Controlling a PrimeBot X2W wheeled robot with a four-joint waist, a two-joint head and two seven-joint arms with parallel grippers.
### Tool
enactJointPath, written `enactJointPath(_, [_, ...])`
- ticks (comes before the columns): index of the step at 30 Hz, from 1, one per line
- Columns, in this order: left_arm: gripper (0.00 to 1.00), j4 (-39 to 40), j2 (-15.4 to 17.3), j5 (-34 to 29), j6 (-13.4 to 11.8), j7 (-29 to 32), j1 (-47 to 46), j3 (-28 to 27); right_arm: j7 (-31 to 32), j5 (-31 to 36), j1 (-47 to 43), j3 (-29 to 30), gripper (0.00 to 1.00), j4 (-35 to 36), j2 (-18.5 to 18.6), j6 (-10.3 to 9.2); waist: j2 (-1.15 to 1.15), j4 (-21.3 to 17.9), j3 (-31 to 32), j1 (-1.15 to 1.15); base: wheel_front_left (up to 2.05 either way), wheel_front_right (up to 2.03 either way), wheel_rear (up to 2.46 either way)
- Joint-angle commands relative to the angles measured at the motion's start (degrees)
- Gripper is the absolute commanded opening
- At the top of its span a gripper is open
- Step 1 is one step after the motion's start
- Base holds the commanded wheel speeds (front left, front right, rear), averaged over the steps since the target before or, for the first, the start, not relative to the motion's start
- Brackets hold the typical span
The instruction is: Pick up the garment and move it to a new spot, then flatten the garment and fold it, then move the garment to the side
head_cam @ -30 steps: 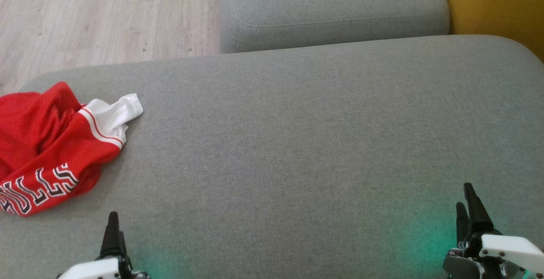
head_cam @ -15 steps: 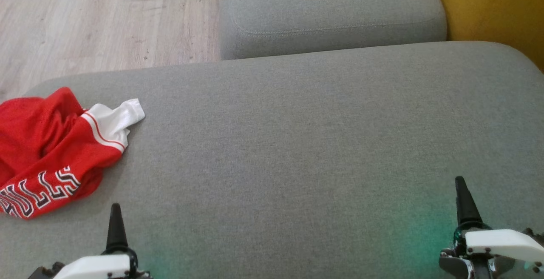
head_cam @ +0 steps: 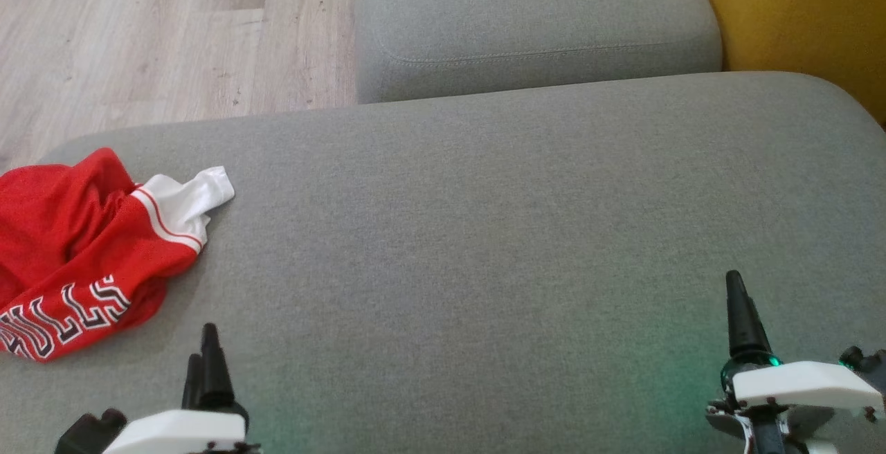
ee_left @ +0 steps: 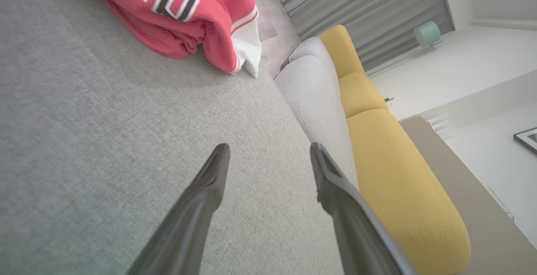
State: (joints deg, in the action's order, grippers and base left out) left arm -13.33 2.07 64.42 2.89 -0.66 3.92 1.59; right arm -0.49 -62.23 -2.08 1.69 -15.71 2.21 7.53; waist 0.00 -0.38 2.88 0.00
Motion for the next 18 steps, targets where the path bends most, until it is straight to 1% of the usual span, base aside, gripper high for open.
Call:
enactJointPath(1, [1.0, 2.53, 0.43, -2.2, -0.35, -0.7, -1.62, -0.07, -0.79, 2.09, 0.96, -0.96, 1.0, 2.53, 0.28, -0.01, 0.0, 0.0, 0.0, 0.0, 0.0, 0.0, 0.0])
enactJointPath(18, [1.0, 4.72, 0.51, -15.97, -2.51, -3.55, -1.24, 3.21, -3.66, 14.95, 0.57, -2.49, 1.0, 4.99, 0.36, -0.02, 0.0, -0.11, 0.39, 0.0, 0.0, 0.0, 0.0])
